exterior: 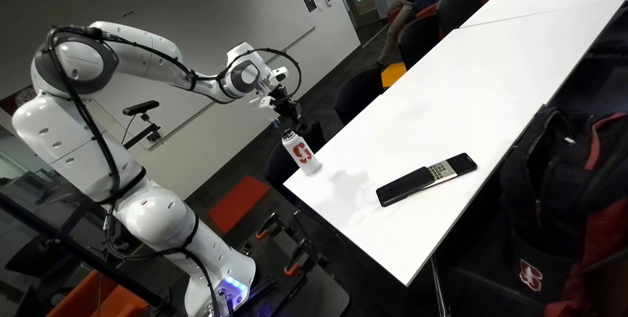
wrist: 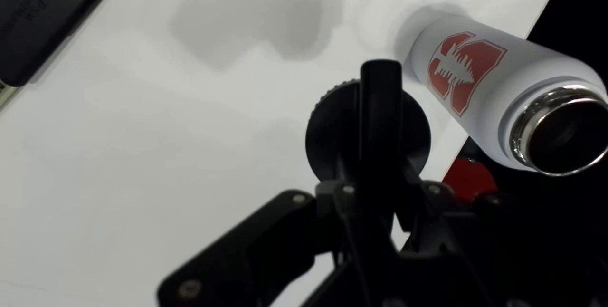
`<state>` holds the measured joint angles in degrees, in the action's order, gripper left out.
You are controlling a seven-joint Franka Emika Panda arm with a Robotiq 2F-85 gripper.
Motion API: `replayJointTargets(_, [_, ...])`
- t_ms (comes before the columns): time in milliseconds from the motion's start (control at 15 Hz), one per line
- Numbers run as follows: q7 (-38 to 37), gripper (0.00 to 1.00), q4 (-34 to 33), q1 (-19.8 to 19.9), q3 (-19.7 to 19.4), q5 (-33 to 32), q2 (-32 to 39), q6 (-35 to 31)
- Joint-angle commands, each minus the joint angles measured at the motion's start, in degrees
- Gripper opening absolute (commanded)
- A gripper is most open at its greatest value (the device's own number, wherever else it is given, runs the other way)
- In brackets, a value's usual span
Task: Take the lid and put it on the bottle
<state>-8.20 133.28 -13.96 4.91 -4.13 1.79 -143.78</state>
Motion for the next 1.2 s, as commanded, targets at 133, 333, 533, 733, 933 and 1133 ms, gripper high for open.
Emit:
replayJointTargets(133, [2.7,0.05,0.0,1.7,2.0,3.9,0.0,-0.5])
replayJointTargets(333, [8.7,0.05,-5.1,0.5,5.2,16.5,1.0,1.9])
replayJointTargets(533, [6.5,0.05,-12.3,-0.4,7.8,18.6,2.8,9.7])
replayJointTargets(733, [-0.1,0.05,-18.8,-1.1,8.9,13.4,5.1,18.1])
replayJointTargets(933, [-4.7,0.05,-22.0,-2.2,9.1,7.7,7.4,20.8])
replayJointTargets(1133, [-6.4,0.05,-22.9,-3.3,9.0,3.6,9.9,20.3])
